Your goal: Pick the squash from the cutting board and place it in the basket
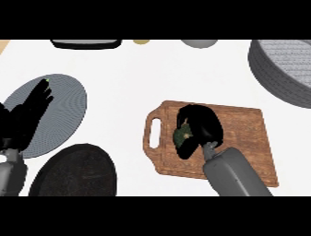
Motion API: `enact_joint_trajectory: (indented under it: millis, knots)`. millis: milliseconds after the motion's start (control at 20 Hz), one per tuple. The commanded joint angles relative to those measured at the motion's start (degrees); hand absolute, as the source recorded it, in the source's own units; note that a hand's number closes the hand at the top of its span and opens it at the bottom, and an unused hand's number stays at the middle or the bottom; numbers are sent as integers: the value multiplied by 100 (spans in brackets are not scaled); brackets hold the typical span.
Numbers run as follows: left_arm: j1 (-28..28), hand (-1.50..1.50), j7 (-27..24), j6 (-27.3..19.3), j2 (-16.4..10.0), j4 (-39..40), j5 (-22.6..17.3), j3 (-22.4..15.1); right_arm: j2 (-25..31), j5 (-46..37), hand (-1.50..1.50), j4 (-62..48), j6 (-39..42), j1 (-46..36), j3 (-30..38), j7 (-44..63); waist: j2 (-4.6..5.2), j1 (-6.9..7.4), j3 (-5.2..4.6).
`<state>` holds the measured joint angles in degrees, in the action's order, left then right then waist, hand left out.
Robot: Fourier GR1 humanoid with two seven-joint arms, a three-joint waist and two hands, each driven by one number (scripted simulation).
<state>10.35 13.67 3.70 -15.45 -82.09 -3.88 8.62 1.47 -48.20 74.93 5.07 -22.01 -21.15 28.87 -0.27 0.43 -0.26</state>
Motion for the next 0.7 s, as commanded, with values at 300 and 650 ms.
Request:
enact_joint_trajectory:
  millis: [300, 650]
  knots:
    - [37, 0, -34, -95, 96, 90, 109, -48, -145, 1127, 150, 1522, -2209, 89, -666, -152, 6, -6, 30]
    - [259, 0, 51, -122, -29, 189, 74, 137, -146, 142, 150, 2758, -1660, -871, -102, 1708, 4, -77, 23]
